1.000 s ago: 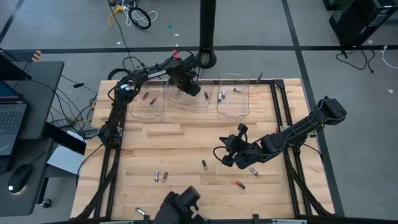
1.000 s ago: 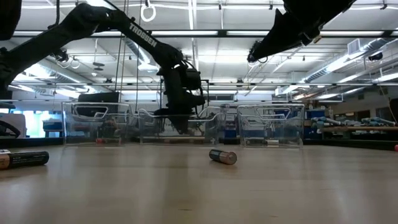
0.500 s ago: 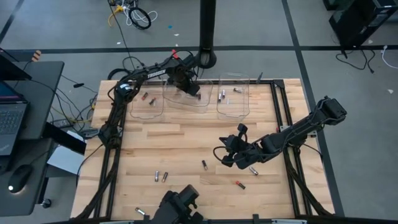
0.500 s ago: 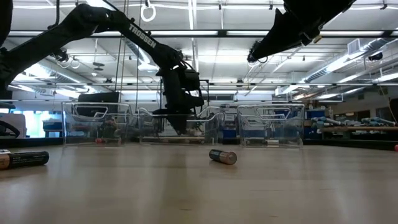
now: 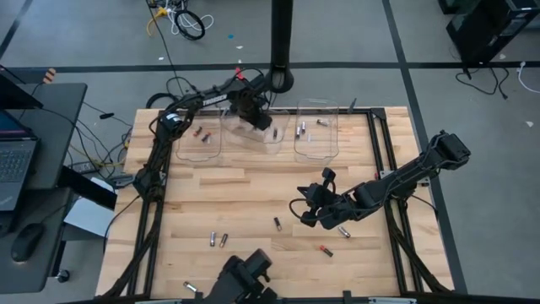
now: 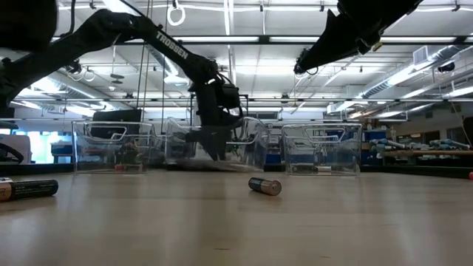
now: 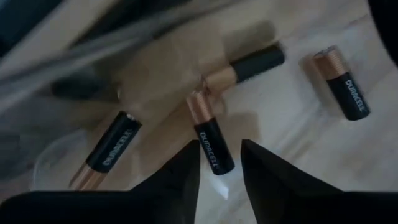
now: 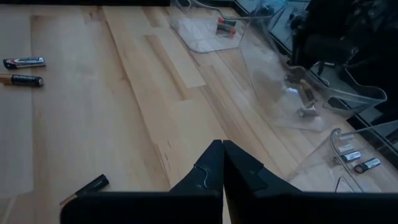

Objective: Sort batteries
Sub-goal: Put the black battery into the middle transparent bin, then adjust the middle transparent bin

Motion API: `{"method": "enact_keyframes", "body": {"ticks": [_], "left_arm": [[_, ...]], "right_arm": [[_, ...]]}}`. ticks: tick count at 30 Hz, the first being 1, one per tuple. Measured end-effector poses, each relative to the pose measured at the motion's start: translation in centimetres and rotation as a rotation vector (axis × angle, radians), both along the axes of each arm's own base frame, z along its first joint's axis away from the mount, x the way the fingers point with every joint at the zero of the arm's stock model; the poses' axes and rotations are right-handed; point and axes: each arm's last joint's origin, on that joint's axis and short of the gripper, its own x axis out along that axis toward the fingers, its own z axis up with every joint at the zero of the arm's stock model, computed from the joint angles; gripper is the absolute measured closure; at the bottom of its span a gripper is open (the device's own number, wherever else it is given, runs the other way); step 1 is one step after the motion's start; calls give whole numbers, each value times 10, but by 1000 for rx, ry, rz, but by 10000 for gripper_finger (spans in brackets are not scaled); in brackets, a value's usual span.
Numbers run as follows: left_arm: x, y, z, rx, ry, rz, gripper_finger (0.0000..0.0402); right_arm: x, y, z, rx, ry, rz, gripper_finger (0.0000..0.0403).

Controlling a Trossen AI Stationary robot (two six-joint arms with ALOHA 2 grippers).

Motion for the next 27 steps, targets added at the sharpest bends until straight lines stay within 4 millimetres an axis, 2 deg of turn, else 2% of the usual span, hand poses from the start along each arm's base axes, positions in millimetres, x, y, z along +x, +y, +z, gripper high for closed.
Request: {"method": "enact_keyframes", "body": {"ticks": [10,15,22,27], "left_arm": [[16,-2,49,132,-52,-106,260],[28,-12,57,219,-36,-157,260],[32,-18,61,335,42,-222,260],[35,-30,85,411,-11,-308,266]], "right_arm": [[0,1,0,10,12,20,387],[-1,2,0,16,16,34,389],[-6,12,-2,26,32,75,389],[-12,17,-5,46,54,68,391]]}}
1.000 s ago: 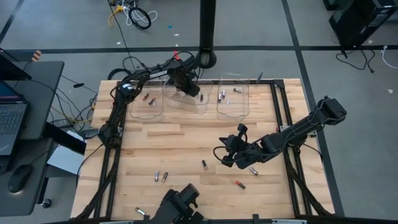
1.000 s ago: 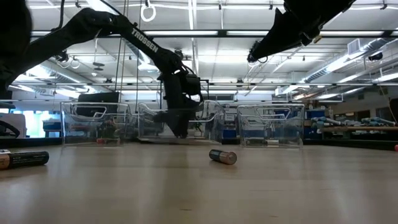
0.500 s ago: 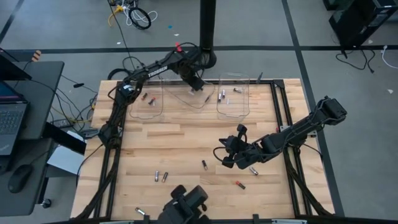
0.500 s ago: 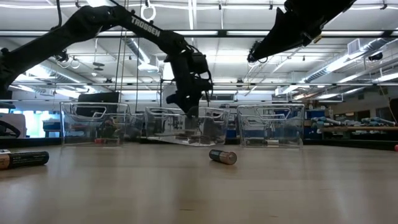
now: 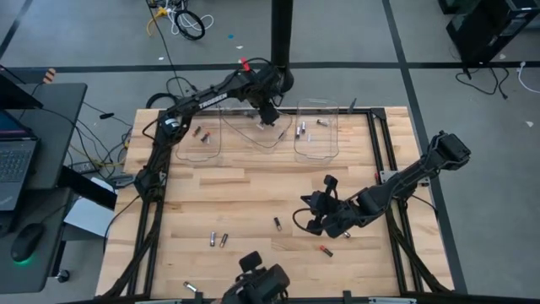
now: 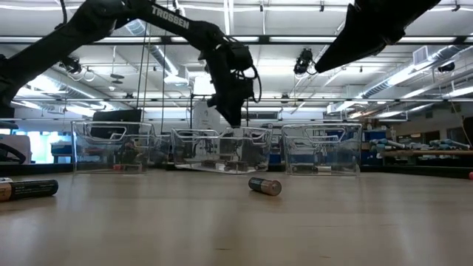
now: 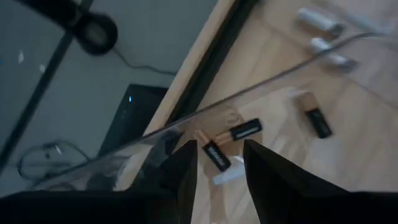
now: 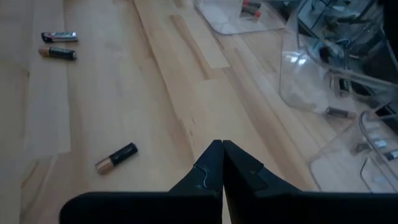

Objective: Sort batteries
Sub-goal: Adjust the middle transparent bin

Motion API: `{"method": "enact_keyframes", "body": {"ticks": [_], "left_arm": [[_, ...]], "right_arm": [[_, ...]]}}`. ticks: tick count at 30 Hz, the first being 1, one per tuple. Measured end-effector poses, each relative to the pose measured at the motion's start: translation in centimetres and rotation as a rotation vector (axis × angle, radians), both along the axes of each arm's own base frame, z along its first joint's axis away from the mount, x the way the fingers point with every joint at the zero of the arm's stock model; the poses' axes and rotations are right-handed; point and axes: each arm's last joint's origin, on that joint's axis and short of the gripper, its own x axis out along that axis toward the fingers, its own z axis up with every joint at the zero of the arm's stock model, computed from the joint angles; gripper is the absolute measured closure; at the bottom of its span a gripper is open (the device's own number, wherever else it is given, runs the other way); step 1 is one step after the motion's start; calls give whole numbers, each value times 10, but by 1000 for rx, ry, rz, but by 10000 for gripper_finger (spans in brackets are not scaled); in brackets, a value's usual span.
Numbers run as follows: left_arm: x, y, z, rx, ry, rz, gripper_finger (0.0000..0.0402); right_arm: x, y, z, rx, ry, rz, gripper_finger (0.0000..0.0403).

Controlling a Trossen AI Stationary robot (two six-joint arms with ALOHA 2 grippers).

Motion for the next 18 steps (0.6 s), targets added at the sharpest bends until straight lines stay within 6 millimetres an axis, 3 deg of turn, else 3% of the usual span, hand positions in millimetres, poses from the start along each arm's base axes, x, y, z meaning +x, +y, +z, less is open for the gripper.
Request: {"method": "enact_keyframes", "body": {"ticks": [4,8,13,18], "left_arm": [[-2,-14,15,-1,-22,-105,289],[-13,-32,18,-34,-30,-205,320],[-32,-60,-6,-125,8,-395,356],[-45,-89,-24,-73,-16,-515,379]], "right_arm": [[-4,3,-2,15,11,-7,390],[-7,9,-2,25,6,4,390],[-10,14,-2,25,6,26,390],[-10,15,-2,25,3,29,390]]}}
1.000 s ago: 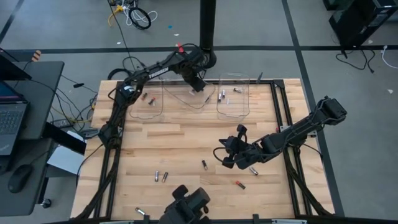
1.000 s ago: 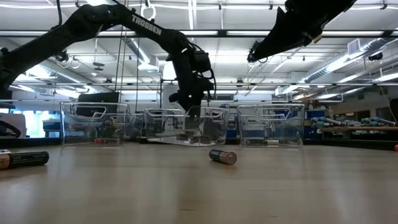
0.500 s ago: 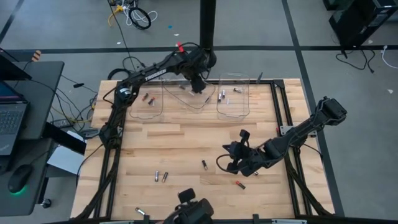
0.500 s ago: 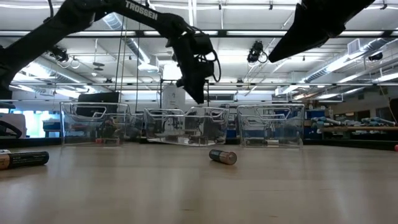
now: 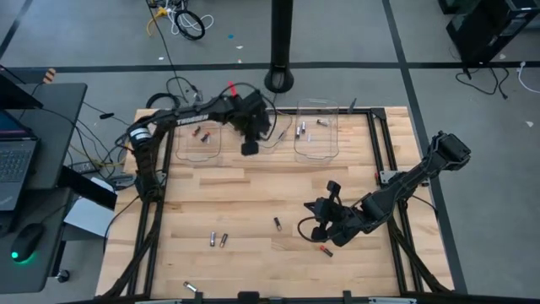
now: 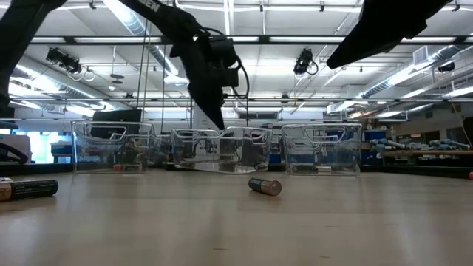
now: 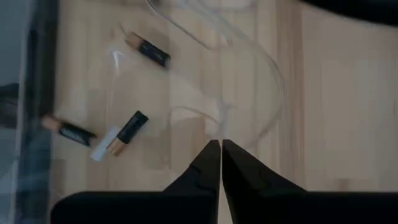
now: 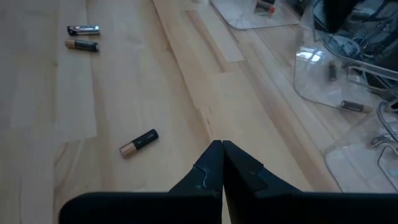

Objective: Sort batteries
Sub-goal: Adjust the middle transparent bin

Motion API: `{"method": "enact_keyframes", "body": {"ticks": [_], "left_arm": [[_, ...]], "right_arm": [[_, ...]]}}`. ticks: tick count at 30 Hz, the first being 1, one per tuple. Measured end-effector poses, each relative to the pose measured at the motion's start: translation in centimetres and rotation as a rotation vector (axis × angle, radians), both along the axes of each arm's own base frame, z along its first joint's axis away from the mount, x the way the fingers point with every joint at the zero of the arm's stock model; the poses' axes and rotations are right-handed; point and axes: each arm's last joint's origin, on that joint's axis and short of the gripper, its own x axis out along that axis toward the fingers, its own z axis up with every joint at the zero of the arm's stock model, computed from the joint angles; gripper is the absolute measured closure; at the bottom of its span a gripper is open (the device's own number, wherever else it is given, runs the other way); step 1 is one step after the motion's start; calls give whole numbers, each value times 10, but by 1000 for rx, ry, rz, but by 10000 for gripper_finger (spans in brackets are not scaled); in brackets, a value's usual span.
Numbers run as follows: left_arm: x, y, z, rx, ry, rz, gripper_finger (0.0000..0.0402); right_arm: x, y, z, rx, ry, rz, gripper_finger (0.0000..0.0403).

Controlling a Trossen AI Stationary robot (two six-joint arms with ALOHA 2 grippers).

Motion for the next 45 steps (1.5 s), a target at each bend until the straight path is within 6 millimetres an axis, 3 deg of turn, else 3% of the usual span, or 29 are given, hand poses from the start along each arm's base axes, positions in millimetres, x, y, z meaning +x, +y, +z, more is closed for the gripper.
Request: {"method": "enact_keyframes", "body": {"ticks": [4,10,21,28,31,36,42,45], "left_arm": [[-4,-8,-16,0,8,7,382],[1,-19,-23,-5,0,0,383],[19,-28,3,-32,-112,22,383],[16,-35,15,-65,-93,-49,383],[13,-35,17,13,-48,-4,383],[0,-10,16,207,60,186,383],[-24,27,2,145,160,334,383],[-34,35,0,119,206,389,383]], "right_arm": [[1,0,0,-3,-5,-2,390],[1,-1,0,-2,-7,-3,390],[1,-1,0,-9,-3,3,391],[0,1,0,-7,2,13,391],[0,1,0,-8,4,14,391],[0,1,0,-8,6,13,391],[-1,1,0,-5,5,11,391],[0,1,0,-6,6,12,391]]}}
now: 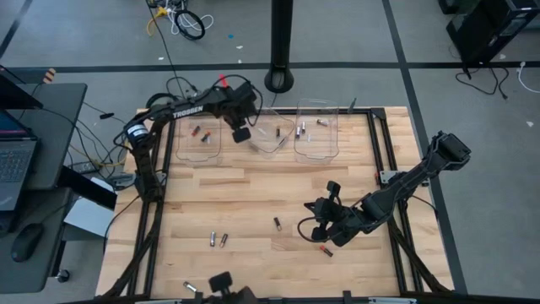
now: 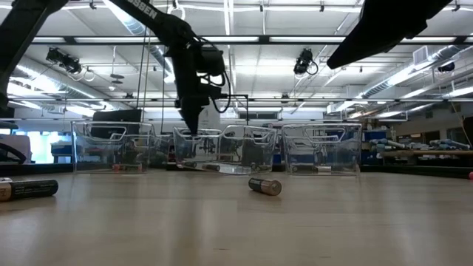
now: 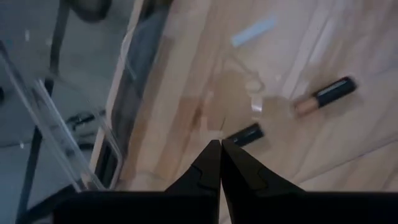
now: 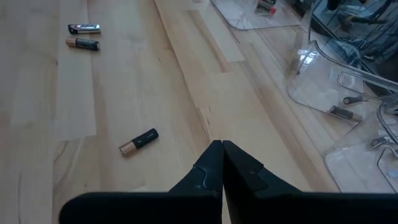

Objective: Sort batteries
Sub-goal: Adjust the middle transparent bin

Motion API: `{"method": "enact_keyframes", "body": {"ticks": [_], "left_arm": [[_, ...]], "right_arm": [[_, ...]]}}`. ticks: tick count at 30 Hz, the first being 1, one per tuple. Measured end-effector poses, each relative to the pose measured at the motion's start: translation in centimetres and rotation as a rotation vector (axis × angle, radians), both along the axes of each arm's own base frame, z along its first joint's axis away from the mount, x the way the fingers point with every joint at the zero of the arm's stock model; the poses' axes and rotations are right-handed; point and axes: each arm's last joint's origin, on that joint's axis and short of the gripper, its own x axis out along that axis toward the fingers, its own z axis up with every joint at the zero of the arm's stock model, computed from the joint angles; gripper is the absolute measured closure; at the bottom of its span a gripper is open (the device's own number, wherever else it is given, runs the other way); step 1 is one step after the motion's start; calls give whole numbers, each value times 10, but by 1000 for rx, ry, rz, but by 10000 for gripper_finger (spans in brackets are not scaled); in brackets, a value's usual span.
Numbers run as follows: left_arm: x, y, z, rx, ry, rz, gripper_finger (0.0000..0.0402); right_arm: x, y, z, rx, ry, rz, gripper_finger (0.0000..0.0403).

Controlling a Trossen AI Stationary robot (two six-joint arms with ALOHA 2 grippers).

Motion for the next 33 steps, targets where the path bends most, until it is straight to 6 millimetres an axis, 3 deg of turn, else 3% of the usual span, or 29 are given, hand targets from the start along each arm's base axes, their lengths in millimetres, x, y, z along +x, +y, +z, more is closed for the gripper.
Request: {"method": "enact_keyframes", "body": {"ticks": [7,13,23,33], "left_arm": [[-14,0,-4,-70,108,66,383],[-14,-12,-6,-138,150,44,383],[3,-37,-6,-236,71,-67,383],[33,-84,-3,-246,-2,-342,383]], "right_arm": [[0,0,0,-3,2,3,391],[0,0,0,-3,2,3,391],[0,0,0,-4,4,5,391],[0,0,0,5,10,13,391]]}}
